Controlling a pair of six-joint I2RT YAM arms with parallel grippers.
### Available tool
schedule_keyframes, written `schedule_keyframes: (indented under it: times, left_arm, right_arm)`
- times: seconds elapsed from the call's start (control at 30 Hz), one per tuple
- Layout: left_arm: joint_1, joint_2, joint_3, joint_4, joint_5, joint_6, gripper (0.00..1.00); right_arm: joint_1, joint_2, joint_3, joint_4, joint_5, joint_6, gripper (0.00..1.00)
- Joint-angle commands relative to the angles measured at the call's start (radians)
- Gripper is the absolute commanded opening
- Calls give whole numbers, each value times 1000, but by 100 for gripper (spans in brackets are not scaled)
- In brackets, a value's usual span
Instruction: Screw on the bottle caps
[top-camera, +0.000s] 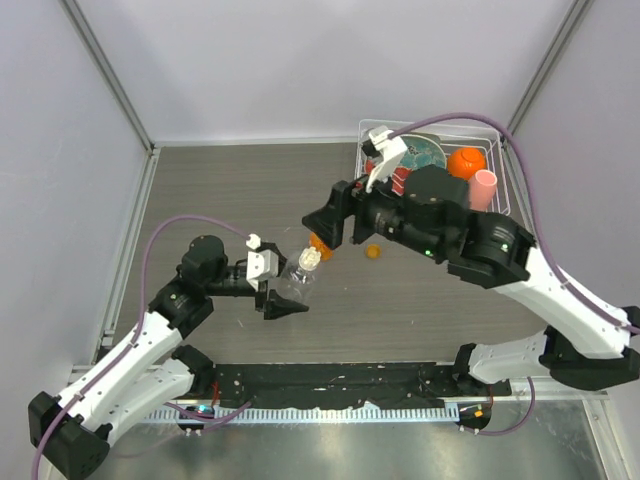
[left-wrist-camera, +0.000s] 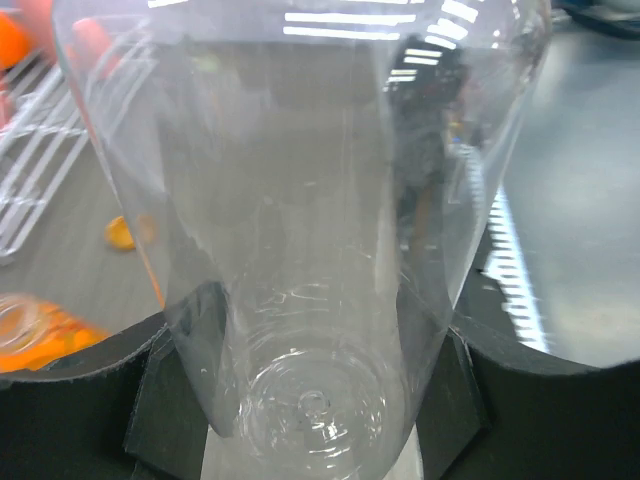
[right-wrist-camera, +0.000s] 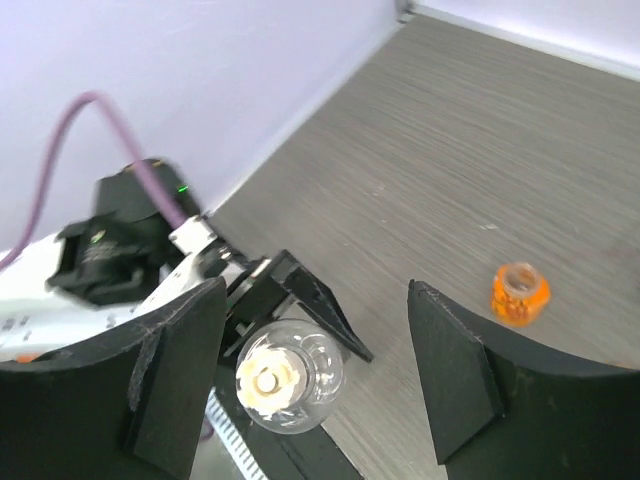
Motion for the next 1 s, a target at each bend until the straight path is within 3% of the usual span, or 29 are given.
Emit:
schedule_keyframes:
  times: [0.0,0.2,0.43,0.97]
  left_arm:
    - [-4,12,31,4,324,-29,13]
    - [-3,24,46,-11,574,-71,12]
    - [-1,46,51,-14,679,-109,10]
    - [-1,58,54,9,674,-137,7]
  right_arm:
    - [-10,-55,-40,58,-375,-200,78]
    - [-8,-127,-132,143,-607,-343,76]
    - [-8,-197,-236,252,-752,-398,76]
    - [-8,-114,-230,248,-829,-432,68]
